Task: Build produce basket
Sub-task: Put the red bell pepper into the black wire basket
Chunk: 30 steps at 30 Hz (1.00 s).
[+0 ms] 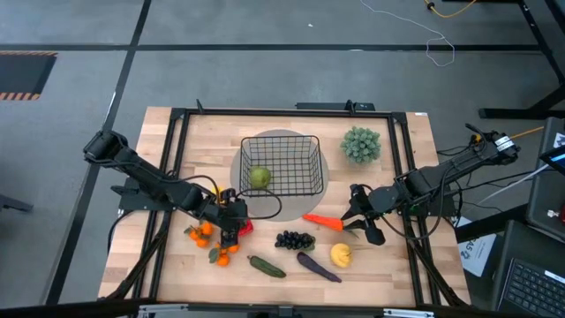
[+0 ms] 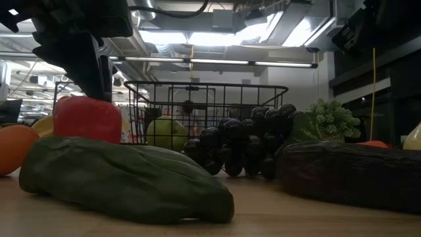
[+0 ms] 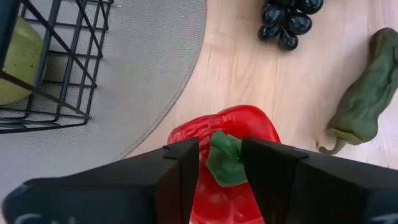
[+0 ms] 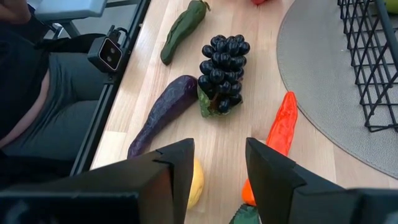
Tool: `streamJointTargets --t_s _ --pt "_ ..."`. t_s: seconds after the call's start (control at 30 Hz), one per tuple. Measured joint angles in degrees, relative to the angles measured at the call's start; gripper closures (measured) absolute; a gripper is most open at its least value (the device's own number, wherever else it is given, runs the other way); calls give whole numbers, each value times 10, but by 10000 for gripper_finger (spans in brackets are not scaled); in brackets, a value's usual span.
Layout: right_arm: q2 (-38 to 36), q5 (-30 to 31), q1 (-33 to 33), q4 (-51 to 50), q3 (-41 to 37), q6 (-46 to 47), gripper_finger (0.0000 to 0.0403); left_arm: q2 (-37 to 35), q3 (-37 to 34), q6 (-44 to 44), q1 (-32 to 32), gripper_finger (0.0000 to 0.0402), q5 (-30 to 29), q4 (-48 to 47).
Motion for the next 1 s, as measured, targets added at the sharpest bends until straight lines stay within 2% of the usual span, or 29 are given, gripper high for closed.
streamJointTargets --t_s 0.1,0.27,0.5,0.63,0.8,1.0 --pt "0 0 0 0 0 0 269 0 0 0 0 320 10 0" --pt "0 0 0 0 0 0 269 0 3 20 0 386 -1 -3" --pt "0 0 0 0 0 0 269 1 48 92 -6 396 -19 -5" --pt "0 0 0 0 0 0 269 1 96 210 -23 397 -16 -9" --pt "0 0 0 0 0 0 269 0 166 405 -35 397 -113 -7" --pt "0 0 0 0 0 0 269 0 235 545 -6 394 -307 23"
